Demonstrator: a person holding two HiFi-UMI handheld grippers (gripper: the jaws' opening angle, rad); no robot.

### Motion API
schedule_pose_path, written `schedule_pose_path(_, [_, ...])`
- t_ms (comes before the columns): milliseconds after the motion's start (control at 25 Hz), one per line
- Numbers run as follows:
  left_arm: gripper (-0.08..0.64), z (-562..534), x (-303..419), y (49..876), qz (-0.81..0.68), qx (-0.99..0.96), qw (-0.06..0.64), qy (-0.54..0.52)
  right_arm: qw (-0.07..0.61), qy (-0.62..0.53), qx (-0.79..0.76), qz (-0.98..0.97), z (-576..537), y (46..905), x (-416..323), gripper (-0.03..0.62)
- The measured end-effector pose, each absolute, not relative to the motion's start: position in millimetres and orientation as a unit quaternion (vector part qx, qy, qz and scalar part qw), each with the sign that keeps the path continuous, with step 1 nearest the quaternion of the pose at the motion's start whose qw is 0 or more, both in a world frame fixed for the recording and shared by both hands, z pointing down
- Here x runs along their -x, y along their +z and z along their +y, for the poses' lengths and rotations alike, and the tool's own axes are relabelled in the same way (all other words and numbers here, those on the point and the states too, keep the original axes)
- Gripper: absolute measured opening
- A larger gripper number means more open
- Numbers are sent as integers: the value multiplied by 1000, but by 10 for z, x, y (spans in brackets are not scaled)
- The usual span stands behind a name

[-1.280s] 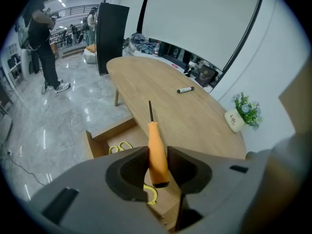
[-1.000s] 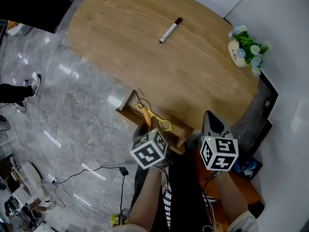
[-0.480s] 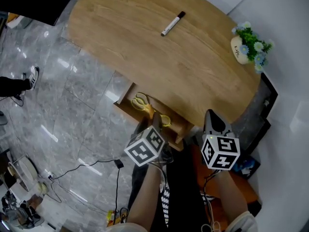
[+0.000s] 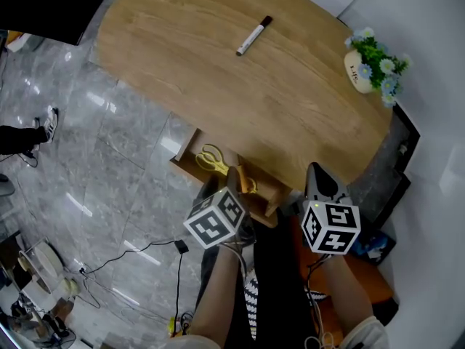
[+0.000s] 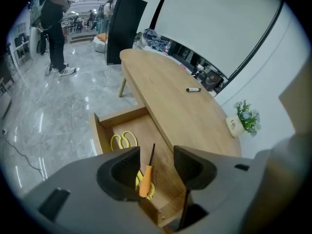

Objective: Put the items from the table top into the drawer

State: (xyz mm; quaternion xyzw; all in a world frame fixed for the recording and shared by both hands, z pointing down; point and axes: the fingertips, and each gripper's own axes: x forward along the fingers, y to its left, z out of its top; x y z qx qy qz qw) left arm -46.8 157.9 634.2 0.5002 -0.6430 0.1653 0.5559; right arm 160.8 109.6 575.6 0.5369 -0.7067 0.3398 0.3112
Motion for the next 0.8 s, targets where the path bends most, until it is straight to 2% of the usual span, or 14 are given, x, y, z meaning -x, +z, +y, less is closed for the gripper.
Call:
schedule_pose_path(520, [198, 1222, 496, 6192, -631, -546, 513, 201, 309, 345, -547, -698, 945, 5766, -1634, -8])
schedule_pose_path(800, [198, 723, 409, 6035, -604, -605, 458, 244, 309, 349, -550, -693, 774, 5723, -1686, -8])
